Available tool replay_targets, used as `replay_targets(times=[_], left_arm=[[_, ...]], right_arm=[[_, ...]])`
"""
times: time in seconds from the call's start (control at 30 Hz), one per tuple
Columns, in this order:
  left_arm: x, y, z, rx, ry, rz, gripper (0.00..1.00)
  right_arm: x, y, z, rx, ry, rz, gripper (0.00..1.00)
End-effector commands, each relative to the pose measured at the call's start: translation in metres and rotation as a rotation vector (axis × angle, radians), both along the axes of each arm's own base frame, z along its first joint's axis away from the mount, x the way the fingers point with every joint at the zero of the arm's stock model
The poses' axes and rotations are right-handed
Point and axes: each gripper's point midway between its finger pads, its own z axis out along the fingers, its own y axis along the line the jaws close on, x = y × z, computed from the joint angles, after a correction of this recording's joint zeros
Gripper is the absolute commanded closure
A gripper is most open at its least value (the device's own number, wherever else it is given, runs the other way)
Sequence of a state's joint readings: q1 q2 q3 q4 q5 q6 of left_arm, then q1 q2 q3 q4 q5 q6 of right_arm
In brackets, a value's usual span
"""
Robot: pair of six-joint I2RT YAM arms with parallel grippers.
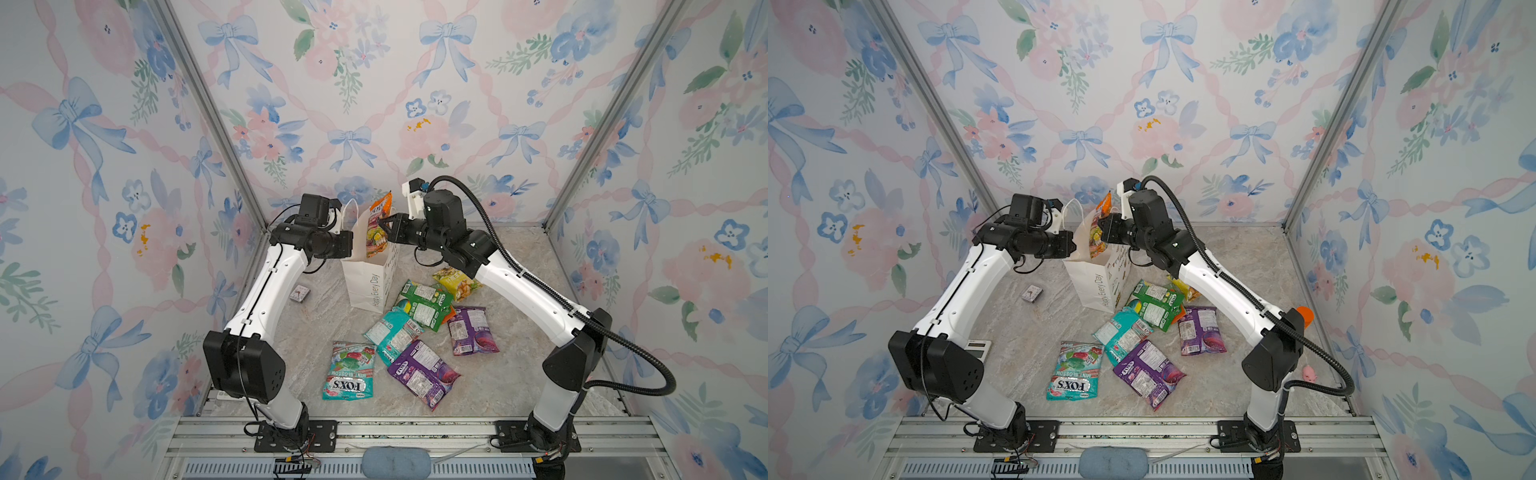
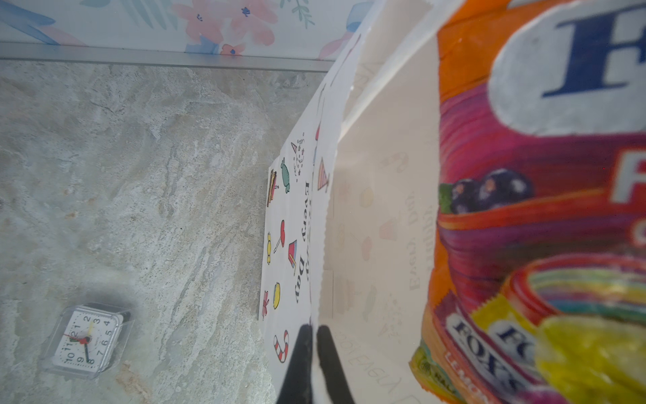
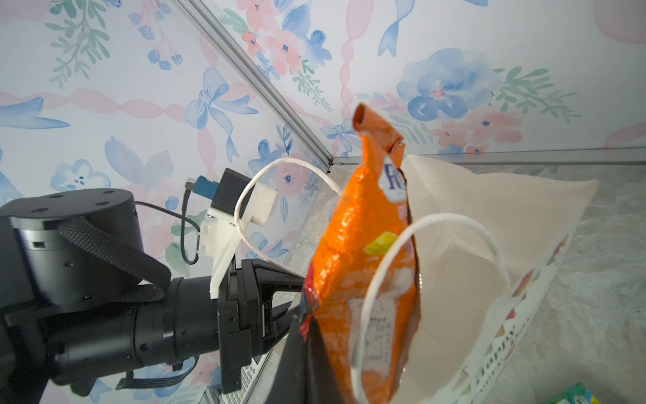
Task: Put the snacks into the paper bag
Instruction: 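Lower the orange candy bag into the paper bag with the right gripper, then open the right gripper to drop the candy bag into the paper bag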
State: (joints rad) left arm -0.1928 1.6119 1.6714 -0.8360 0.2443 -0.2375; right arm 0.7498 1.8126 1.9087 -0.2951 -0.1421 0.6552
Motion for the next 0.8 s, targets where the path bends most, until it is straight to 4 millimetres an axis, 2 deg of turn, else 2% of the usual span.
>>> replay_targets(times=[0.0,0.23,0.43,0.5,0.57,0.6,0.7,0.77], left_arm=[[0.003,0.000,0.003,-0.014,-0.007,-0.001,1.00],[0.002,-0.002,0.004,-0.023,-0.008,-0.009,1.00],[0.002,-0.002,0.005,-0.022,-0.010,-0.011,1.00],[0.002,-0.001,0.005,-0.023,-0.008,-0.010,1.00],[0.002,-0.002,0.004,-0.021,-0.008,-0.014,1.00],[0.002,-0.002,0.005,-0.021,-0.012,-0.014,1.00],[0.002,-0.001,0.005,-0.019,-0.013,-0.013,1.00],[0.002,-0.001,0.005,-0.019,-0.012,-0.013,1.00]], right_arm=[[0.005,0.008,0.008,0.035,-0.030,0.002,1.00],[0.018,0.020,-0.003,0.033,0.004,0.022,1.00],[0.021,0.023,-0.005,0.034,0.012,0.027,0.98],[0.022,0.019,-0.003,0.035,0.010,0.021,0.81],[0.023,0.014,0.000,0.038,0.007,0.013,0.54],[0.023,0.011,0.002,0.040,0.003,0.010,0.43],[0.025,0.000,0.007,0.046,-0.002,-0.009,0.24],[0.025,-0.007,0.009,0.053,-0.003,-0.012,0.17]])
